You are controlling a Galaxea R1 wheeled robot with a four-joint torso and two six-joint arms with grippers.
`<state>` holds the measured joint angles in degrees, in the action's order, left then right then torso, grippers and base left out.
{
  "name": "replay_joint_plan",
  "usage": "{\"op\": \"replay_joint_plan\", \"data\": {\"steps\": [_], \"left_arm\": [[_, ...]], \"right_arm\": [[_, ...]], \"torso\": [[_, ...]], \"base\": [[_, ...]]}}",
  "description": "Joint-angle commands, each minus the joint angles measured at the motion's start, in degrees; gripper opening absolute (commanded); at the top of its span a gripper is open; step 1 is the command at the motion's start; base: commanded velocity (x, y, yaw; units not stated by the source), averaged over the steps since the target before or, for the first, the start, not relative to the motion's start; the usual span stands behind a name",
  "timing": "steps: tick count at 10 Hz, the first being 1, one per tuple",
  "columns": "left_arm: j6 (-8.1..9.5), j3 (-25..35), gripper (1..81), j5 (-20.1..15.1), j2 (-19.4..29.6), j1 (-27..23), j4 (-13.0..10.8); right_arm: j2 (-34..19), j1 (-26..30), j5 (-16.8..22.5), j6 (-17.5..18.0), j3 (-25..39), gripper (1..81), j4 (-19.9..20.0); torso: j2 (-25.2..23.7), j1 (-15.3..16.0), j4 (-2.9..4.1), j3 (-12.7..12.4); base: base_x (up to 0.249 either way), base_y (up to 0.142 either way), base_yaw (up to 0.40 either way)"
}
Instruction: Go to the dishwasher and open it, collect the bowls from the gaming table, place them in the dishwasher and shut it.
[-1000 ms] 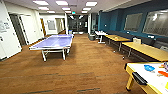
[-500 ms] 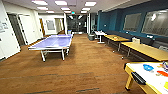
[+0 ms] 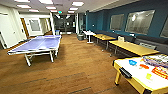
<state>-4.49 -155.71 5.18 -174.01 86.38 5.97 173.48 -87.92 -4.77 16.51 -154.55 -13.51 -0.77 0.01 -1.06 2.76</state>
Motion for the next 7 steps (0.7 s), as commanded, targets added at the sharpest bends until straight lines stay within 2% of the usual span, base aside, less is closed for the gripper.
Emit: {"op": "replay_joint_plan", "data": {"steps": [1,7], "left_arm": [[-0.17,0.1,81.1,-3.2,-0.1,-2.7,-0.1],[-0.17,0.1,81.1,-3.2,-0.1,-2.7,-0.3]], "right_arm": [[0.2,2.9,2.6,-0.1,0.2,81.1,0.2],[0.2,2.8,2.6,-0.1,0.2,81.1,0.2]], "torso": [[0.0,0.0,0.00,0.0],[0.0,0.0,0.00,0.0]], "base": [[0.000,0.000,-0.309],[0.000,0.000,-0.309]]}}
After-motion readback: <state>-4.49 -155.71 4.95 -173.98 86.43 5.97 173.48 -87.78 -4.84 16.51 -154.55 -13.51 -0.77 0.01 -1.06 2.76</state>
